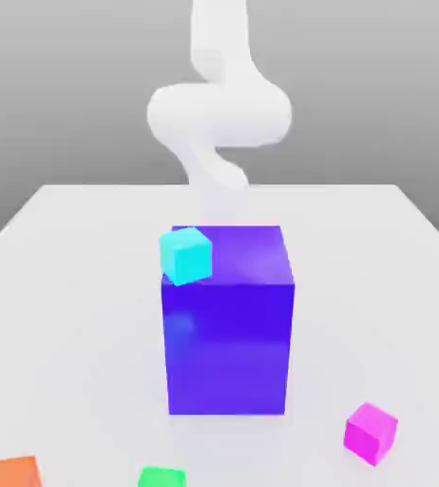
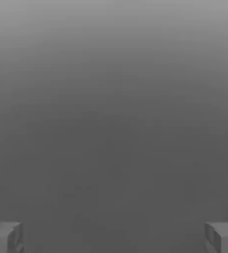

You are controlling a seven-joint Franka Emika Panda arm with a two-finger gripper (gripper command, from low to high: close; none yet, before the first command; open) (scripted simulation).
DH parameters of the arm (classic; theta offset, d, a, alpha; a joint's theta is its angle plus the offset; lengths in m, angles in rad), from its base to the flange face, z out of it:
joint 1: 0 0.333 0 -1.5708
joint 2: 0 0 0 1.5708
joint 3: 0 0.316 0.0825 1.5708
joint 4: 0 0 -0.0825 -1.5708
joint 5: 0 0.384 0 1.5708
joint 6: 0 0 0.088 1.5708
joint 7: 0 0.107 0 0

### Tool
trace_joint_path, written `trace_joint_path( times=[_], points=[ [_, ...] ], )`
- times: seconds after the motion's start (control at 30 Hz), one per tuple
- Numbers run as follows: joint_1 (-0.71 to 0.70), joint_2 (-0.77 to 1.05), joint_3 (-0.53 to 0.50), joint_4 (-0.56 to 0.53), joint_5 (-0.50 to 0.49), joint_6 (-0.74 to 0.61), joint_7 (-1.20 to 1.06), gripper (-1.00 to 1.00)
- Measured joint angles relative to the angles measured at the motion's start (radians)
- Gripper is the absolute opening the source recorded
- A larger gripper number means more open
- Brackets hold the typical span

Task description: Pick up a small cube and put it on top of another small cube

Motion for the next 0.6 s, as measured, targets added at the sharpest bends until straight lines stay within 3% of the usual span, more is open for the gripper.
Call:
trace_joint_path(
  times=[0.6],
  points=[
    [0.199,0.659,0.084,-0.116,0.021,0.272,-0.241,0.00]
  ],
)
